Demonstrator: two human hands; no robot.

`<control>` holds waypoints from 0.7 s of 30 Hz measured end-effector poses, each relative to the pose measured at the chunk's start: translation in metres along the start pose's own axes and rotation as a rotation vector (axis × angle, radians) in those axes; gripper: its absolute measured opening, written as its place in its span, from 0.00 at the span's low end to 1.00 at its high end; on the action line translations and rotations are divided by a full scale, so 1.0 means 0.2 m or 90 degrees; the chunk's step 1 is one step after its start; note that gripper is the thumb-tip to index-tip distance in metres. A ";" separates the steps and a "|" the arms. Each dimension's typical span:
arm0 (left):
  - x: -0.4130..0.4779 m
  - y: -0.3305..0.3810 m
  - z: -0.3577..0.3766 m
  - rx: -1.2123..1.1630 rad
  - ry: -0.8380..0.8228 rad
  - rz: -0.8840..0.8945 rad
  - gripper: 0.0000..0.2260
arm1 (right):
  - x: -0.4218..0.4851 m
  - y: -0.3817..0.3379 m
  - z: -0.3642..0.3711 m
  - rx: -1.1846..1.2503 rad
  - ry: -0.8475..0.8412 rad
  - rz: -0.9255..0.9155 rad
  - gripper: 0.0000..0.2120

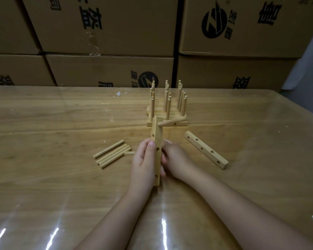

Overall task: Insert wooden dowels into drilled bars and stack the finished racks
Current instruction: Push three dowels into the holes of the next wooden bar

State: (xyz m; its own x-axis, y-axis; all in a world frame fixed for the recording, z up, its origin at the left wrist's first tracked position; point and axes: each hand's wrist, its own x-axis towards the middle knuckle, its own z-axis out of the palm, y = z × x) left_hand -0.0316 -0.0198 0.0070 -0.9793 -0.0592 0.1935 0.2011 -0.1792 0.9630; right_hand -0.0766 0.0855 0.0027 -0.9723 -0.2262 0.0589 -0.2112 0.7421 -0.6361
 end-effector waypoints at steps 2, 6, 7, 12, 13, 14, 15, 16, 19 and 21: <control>0.01 0.01 -0.01 -0.025 -0.004 -0.051 0.10 | -0.06 0.06 -0.05 0.047 0.062 0.013 0.03; 0.01 0.01 -0.02 -0.032 -0.005 -0.083 0.13 | -0.19 0.14 -0.14 0.200 0.111 0.084 0.08; 0.02 0.01 -0.02 -0.030 0.004 -0.086 0.14 | -0.22 0.14 -0.15 0.233 0.112 0.096 0.10; 0.03 0.01 -0.02 -0.019 0.022 -0.100 0.14 | -0.35 0.12 -0.15 0.309 0.126 0.107 0.12; 0.03 0.00 -0.02 -0.015 0.017 -0.099 0.15 | -0.36 0.11 -0.14 0.292 0.125 0.079 0.12; 0.03 0.00 -0.02 -0.010 0.014 -0.097 0.15 | -0.37 0.10 -0.12 0.275 0.120 0.051 0.11; 0.03 0.00 -0.02 -0.008 0.015 -0.098 0.15 | -0.38 0.09 -0.11 0.261 0.111 0.030 0.11; 0.03 0.00 -0.02 -0.010 0.022 -0.101 0.14 | -0.38 0.09 -0.10 0.250 0.104 0.014 0.11; 0.03 0.00 -0.02 -0.022 0.048 -0.119 0.12 | -0.38 0.08 -0.10 0.233 0.109 -0.024 0.10; 0.03 0.00 -0.02 -0.014 0.030 -0.115 0.11 | -0.38 0.08 -0.11 0.223 0.130 -0.028 0.10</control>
State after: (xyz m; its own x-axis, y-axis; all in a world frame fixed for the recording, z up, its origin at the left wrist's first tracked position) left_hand -0.0370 -0.0244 0.0063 -0.9975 -0.0699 0.0084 0.0231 -0.2123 0.9769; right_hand -0.0090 0.1291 0.0046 -0.9706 -0.0970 0.2202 -0.2398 0.4665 -0.8514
